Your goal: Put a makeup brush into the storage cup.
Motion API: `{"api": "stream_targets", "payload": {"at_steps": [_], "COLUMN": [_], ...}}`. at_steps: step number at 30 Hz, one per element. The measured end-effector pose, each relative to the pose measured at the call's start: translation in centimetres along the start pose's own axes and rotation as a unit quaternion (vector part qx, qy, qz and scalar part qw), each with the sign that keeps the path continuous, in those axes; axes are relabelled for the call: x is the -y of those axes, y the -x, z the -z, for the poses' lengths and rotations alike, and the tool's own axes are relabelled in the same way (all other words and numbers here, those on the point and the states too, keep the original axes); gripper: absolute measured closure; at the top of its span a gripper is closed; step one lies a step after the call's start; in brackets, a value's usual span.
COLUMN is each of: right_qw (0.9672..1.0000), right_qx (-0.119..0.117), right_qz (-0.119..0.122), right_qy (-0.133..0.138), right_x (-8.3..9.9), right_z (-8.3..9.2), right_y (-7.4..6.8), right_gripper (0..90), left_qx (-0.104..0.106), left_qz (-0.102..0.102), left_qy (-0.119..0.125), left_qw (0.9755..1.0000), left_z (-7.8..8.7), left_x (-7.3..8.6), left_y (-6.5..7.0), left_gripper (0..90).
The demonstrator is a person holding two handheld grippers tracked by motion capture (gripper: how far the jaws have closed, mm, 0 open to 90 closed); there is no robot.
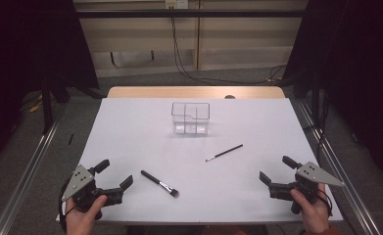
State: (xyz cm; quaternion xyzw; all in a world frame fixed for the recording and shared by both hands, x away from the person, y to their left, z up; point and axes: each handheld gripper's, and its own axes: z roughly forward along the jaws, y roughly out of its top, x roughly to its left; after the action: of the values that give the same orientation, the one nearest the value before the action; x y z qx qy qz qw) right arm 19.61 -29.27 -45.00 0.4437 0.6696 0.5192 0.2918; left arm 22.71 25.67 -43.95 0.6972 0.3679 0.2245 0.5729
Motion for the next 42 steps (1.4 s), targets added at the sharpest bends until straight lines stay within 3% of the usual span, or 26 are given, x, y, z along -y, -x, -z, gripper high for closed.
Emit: {"api": "stream_targets", "payload": {"at_steps": [10, 25, 36, 42], "right_qw": [0.9999, 0.9999, 0.9999, 0.9999], "right_qx": [0.009, 0.011, 0.012, 0.011], "right_qz": [-0.008, 0.0, -0.006, -0.004], "right_qy": [-0.002, -0.004, -0.003, -0.004], "right_x": [0.3, 0.4, 0.4, 0.4], "right_z": [0.3, 0.6, 0.6, 0.6], "right_y": [0.6, 0.4, 0.2, 0.3], "right_gripper": [0.1, 0.3, 0.3, 0.3], "left_qx": [0.007, 0.026, 0.06, 0.067], "left_qz": [-0.004, -0.009, -0.025, -0.033], "left_qy": [-0.007, -0.013, -0.028, -0.039], "left_qw": [0.9999, 0.9995, 0.9975, 0.9965], "left_z": [-0.8, -1.3, -2.6, -3.5], "left_x": [-0.1, -0.3, -1.0, -1.5], "left_y": [-0.1, 0.2, 0.9, 1.2], "left_gripper": [2.0, 2.0, 2.1, 2.4]}}
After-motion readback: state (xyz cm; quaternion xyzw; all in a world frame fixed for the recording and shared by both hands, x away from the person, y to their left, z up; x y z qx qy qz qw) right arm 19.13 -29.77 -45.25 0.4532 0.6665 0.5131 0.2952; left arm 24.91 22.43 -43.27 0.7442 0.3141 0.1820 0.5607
